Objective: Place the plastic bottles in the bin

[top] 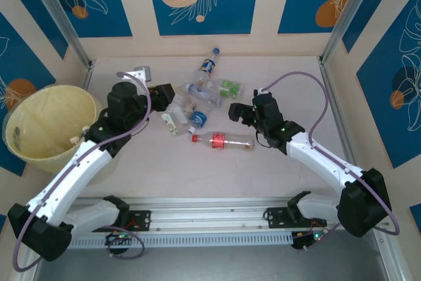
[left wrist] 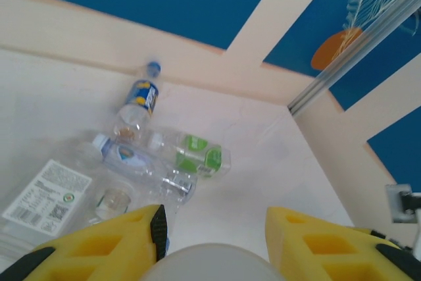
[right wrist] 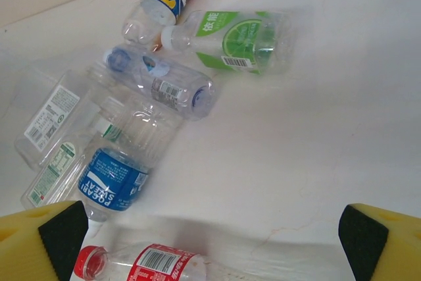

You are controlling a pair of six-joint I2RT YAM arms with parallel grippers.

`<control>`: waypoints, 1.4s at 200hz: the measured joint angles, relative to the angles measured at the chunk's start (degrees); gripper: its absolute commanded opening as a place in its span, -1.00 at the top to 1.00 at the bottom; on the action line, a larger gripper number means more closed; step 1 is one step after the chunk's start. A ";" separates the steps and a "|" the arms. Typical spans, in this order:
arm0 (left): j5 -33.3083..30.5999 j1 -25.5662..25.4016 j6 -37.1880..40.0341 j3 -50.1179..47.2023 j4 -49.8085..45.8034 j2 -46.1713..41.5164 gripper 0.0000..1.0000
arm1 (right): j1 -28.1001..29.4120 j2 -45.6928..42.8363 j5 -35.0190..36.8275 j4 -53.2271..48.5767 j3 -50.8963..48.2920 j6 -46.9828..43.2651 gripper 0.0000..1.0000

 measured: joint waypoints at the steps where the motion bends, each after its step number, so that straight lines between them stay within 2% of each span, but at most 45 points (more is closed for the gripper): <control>1: -0.09 0.02 -0.02 0.11 -0.04 -0.09 1.00 | -0.04 0.00 0.00 -0.02 0.00 0.13 -1.00; 61: -9.35 0.26 6.97 5.99 -9.18 -8.70 1.00 | -1.09 1.49 -0.42 0.07 0.00 1.86 -1.00; 77: -15.50 0.31 11.06 9.01 -11.17 -10.80 1.00 | -1.20 2.21 -0.57 0.07 0.02 1.90 -1.00; 109: -32.72 0.79 22.05 11.41 -10.25 -14.78 1.00 | -1.44 3.28 -1.07 0.09 0.02 2.32 -0.99; 141: -41.31 3.80 28.50 12.26 -8.22 -15.65 1.00 | -1.46 4.04 -1.75 0.11 0.17 2.71 -0.99; 164: -45.83 9.99 30.18 14.73 -8.70 -13.97 1.00 | -1.46 4.57 -2.16 0.11 0.28 2.71 -0.98; 187: -44.98 19.32 27.71 18.93 -12.52 -10.97 1.00 | -1.60 4.90 -2.62 0.09 0.42 2.71 -0.99; 211: -40.19 28.13 23.12 22.14 -17.05 -6.88 1.00 | -1.79 4.94 -2.82 0.07 0.66 2.71 -0.99; 271: -19.12 50.27 12.13 21.38 -26.91 -0.37 1.00 | -2.49 4.31 -2.82 0.00 0.66 2.49 -0.99; 280: -15.76 53.05 10.56 20.13 -26.91 -0.24 0.84 | -2.69 4.11 -2.82 0.00 0.66 2.49 -0.99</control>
